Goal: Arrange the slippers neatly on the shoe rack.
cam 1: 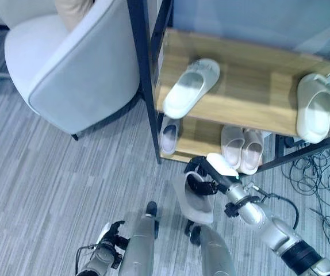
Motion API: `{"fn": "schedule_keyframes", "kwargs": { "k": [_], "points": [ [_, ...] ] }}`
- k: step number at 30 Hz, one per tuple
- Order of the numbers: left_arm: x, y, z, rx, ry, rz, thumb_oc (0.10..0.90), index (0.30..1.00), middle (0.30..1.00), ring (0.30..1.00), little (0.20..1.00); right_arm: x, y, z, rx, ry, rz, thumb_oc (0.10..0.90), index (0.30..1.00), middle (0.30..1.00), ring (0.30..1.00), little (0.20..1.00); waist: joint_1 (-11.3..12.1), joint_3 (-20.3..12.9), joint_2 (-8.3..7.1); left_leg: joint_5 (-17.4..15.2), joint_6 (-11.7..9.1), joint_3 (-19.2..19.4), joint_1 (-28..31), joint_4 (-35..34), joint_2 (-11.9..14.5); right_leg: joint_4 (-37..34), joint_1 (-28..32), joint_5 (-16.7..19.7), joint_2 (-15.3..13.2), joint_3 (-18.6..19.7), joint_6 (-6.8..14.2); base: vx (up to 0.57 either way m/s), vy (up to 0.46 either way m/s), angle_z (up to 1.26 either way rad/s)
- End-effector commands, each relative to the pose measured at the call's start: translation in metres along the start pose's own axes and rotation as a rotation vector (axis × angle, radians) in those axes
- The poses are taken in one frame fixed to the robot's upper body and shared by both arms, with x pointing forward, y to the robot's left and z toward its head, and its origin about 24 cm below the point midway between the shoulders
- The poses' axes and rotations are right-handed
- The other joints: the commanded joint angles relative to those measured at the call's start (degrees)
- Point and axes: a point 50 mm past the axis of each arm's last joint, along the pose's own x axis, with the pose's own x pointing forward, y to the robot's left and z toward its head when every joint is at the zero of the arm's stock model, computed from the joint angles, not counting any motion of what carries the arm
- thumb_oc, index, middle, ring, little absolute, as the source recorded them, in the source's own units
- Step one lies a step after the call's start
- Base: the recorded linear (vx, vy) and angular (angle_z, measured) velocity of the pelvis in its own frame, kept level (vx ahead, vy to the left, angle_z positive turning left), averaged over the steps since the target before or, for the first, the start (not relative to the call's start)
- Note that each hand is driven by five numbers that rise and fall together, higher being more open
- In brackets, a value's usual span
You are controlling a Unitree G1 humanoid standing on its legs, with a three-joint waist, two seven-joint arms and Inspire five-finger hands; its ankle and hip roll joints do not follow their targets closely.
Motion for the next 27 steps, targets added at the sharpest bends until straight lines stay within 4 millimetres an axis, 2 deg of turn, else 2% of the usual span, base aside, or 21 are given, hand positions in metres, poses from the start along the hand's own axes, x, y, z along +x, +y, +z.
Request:
{"fn": "schedule_keyframes", "kwargs": {
  "k": [1, 2, 5, 6, 7, 8, 9, 10, 11, 13, 15, 16, 17, 18, 19, 22, 23, 24, 25, 27],
  "points": [
    [-0.005, -0.018, 0.032, -0.101, -0.157, -0.017, 0.800, 0.900, 0.900, 0.900, 0.900, 0.018, -0.063, 0.042, -0.066, -0.230, -0.327, 0.400, 0.300, 0.300, 0.300, 0.300, 0.36, -2.85, 1.18, -8.71, 0.95, 0.80, -8.75, 12.14, 0.90, 14.03, -8.01, -13.57, -1.66, 1.40, -0.28, -0.04, 0.023, 0.06],
    [-0.005, -0.018, 0.032, -0.101, -0.157, -0.017, 0.800, 0.900, 0.900, 0.900, 0.900, 0.018, -0.063, 0.042, -0.066, -0.230, -0.327, 0.400, 0.300, 0.300, 0.300, 0.300, 0.41, -3.14, 1.14, -8.83, 0.96, 0.83, -9.22, 12.44, 0.91, 14.32, -8.49, -13.70, -1.68, 1.46, -0.29, -0.10, 0.030, -0.02],
    [-0.006, -0.010, 0.053, -0.167, -0.247, 0.012, 0.800, 0.900, 0.900, 0.900, 0.900, 0.023, -0.091, 0.050, -0.138, -0.273, -0.449, 0.400, 0.300, 0.300, 0.300, 0.300, 0.45, -3.31, 1.83, -11.00, 1.26, 1.23, -17.89, 19.02, 0.32, 20.54, -17.60, -15.21, -2.52, 3.21, -0.87, -0.05, 0.043, -0.11],
    [-0.006, -0.010, 0.053, -0.167, -0.247, 0.012, 0.800, 0.900, 0.900, 0.900, 0.900, 0.023, -0.091, 0.050, -0.138, -0.273, -0.449, 0.400, 0.300, 0.300, 0.300, 0.300, 0.46, -3.42, 1.81, -11.03, 1.27, 1.24, -18.04, 19.09, 0.32, 20.62, -17.76, -15.24, -2.53, 3.24, -0.87, -0.07, 0.063, -0.06],
    [-0.009, -0.002, 0.065, -0.198, -0.308, 0.035, 0.800, 0.900, 0.900, 0.900, 0.900, 0.024, -0.113, 0.053, -0.195, -0.291, -0.534, 0.400, 0.300, 0.300, 0.300, 0.300, 0.45, -2.79, 2.35, -12.16, 1.82, 1.37, -23.02, 23.26, 0.32, 24.62, -22.73, -15.89, -2.80, 4.33, -1.23, -0.07, 0.068, 0.00],
    [-0.010, 0.000, 0.071, -0.205, -0.337, 0.039, 0.800, 0.900, 0.900, 0.900, 0.900, 0.025, -0.123, 0.055, -0.217, -0.299, -0.573, 0.400, 0.300, 0.300, 0.300, 0.300, 0.46, -2.90, 2.48, -13.08, 2.12, 1.31, -25.86, 25.58, 0.37, 26.79, -25.65, -16.43, -2.79, 5.07, -1.25, -0.06, 0.069, -0.05],
    [-0.010, 0.000, 0.071, -0.206, -0.337, 0.039, 0.800, 0.900, 0.900, 0.900, 0.900, 0.025, -0.123, 0.055, -0.217, -0.300, -0.574, 0.400, 0.300, 0.300, 0.300, 0.300, 0.51, -3.15, 2.44, -13.23, 2.13, 1.36, -26.36, 25.92, 0.39, 27.14, -26.18, -16.56, -2.80, 5.17, -1.24, -0.02, 0.058, -0.11],
    [-0.012, 0.005, 0.081, -0.210, -0.386, 0.052, 0.800, 0.900, 0.900, 0.900, 0.900, 0.025, -0.142, 0.055, -0.267, -0.300, -0.648, 0.400, 0.300, 0.300, 0.300, 0.300, 0.33, -2.87, 2.79, -14.58, 2.45, 1.43, -30.76, 30.23, 0.56, 31.01, -30.51, -17.31, -2.92, 5.89, -1.38, 0.00, 0.042, -0.14],
    [-0.012, 0.005, 0.081, -0.210, -0.386, 0.052, 0.800, 0.900, 0.900, 0.900, 0.900, 0.025, -0.142, 0.055, -0.268, -0.300, -0.649, 0.400, 0.300, 0.300, 0.300, 0.300, 0.41, -3.27, 2.74, -14.80, 2.46, 1.46, -31.46, 30.72, 0.57, 31.50, -31.24, -17.52, -2.93, 5.99, -1.37, 0.00, 0.064, -0.12],
    [-0.018, 0.017, 0.100, -0.237, -0.479, 0.082, 0.800, 0.900, 0.900, 0.900, 0.900, 0.023, -0.169, 0.057, -0.334, -0.299, -0.761, 0.400, 0.300, 0.300, 0.300, 0.300, 0.31, -2.56, 3.24, -17.20, 2.94, 1.34, -37.52, 37.43, 0.35, 37.88, -37.52, -18.87, -3.24, 6.70, -1.36, 0.05, 0.045, -0.13],
    [-0.022, 0.024, 0.111, -0.247, -0.537, 0.097, 0.800, 0.900, 0.900, 0.900, 0.900, 0.024, -0.185, 0.061, -0.385, -0.310, -0.807, 0.400, 0.300, 0.300, 0.300, 0.300, 0.34, -2.18, 3.33, -18.74, 3.02, 1.33, -42.05, 42.36, 0.11, 42.78, -42.03, -20.39, -3.70, 7.11, -1.52, 0.11, 0.031, -0.13],
    [-0.026, 0.032, 0.119, -0.246, -0.582, 0.114, 0.800, 0.900, 0.900, 0.900, 0.900, 0.024, -0.200, 0.064, -0.438, -0.313, -0.834, 0.400, 0.300, 0.300, 0.300, 0.300, 0.48, -1.95, 3.46, -20.32, 3.10, 1.53, -46.12, 47.55, 0.06, 47.88, -46.14, -21.49, -4.27, 7.74, -1.34, 0.12, 0.018, -0.10],
    [-0.026, 0.033, 0.120, -0.249, -0.582, 0.115, 0.800, 0.900, 0.900, 0.900, 0.900, 0.025, -0.201, 0.064, -0.438, -0.316, -0.834, 0.400, 0.300, 0.300, 0.300, 0.300, 0.41, -2.13, 3.43, -20.55, 3.12, 1.59, -46.66, 48.03, 0.05, 48.39, -46.72, -21.73, -4.30, 7.87, -1.32, 0.15, 0.018, -0.08],
    [-0.031, 0.039, 0.131, -0.254, -0.642, 0.125, 0.800, 0.900, 0.900, 0.900, 0.900, 0.024, -0.218, 0.069, -0.493, -0.322, -0.866, 0.400, 0.300, 0.300, 0.300, 0.300, 0.58, -1.09, 3.53, -21.94, 3.18, 1.44, -50.46, 53.39, -0.29, 53.57, -50.35, -23.01, -4.66, 8.54, -1.43, 0.12, 0.008, -0.04],
    [-0.034, 0.044, 0.137, -0.244, -0.675, 0.137, 0.800, 0.900, 0.900, 0.900, 0.900, 0.024, -0.227, 0.075, -0.527, -0.338, -0.882, 0.400, 0.300, 0.300, 0.300, 0.300, 0.65, -0.74, 3.64, -22.97, 3.26, 1.61, -52.24, 56.00, -0.27, 56.41, -52.35, -23.87, -5.02, 8.95, -1.43, 0.16, -0.003, -0.01],
    [-0.043, 0.053, 0.151, -0.255, -0.751, 0.122, 0.800, 0.900, 0.900, 0.900, 0.900, 0.025, -0.246, 0.092, -0.582, -0.388, -0.933, 0.400, 0.300, 0.300, 0.300, 0.300, 0.76, 3.34, 3.32, -26.69, 3.58, 2.63, -52.34, 62.90, -0.15, 64.65, -53.99, -26.72, -5.31, 11.12, -1.82, 0.10, 0.017, -0.02],
    [-0.043, 0.054, 0.152, -0.257, -0.752, 0.124, 0.800, 0.900, 0.900, 0.900, 0.900, 0.025, -0.247, 0.093, -0.582, -0.391, -0.934, 0.400, 0.300, 0.300, 0.300, 0.300, 0.60, 3.61, 3.27, -26.68, 3.62, 2.75, -52.34, 63.03, -0.14, 64.84, -54.06, -26.76, -5.32, 11.26, -1.85, 0.06, 0.015, 0.00],
    [-0.048, 0.058, 0.157, -0.261, -0.789, 0.123, 0.800, 0.900, 0.900, 0.900, 0.900, 0.024, -0.255, 0.101, -0.597, -0.410, -0.963, 0.400, 0.300, 0.300, 0.300, 0.300, 0.85, 4.99, 3.28, -27.90, 3.55, 2.50, -52.34, 65.56, -0.46, 67.92, -54.53, -27.67, -5.40, 12.20, -1.81, 0.11, 0.005, 0.05],
    [-0.053, 0.061, 0.161, -0.266, -0.820, 0.115, 0.800, 0.900, 0.900, 0.900, 0.900, 0.026, -0.254, 0.107, -0.609, -0.438, -0.954, 0.400, 0.300, 0.300, 0.300, 0.300, 1.00, 5.10, 2.82, -29.92, 3.42, 2.61, -52.34, 68.42, -0.23, 71.47, -55.10, -28.94, -5.17, 13.62, -2.16, 0.12, 0.004, 0.04],
    [-0.055, 0.064, 0.160, -0.270, -0.827, 0.119, 0.800, 0.900, 0.900, 0.900, 0.900, 0.026, -0.256, 0.109, -0.617, -0.441, -0.961, 0.400, 0.300, 0.300, 0.300, 0.300, 1.18, 5.10, 2.56, -31.10, 3.38, 2.62, -52.34, 70.21, -0.17, 73.50, -55.51, -29.71, -5.26, 14.50, -2.11, 0.11, 0.012, -0.01]
  ]
}}
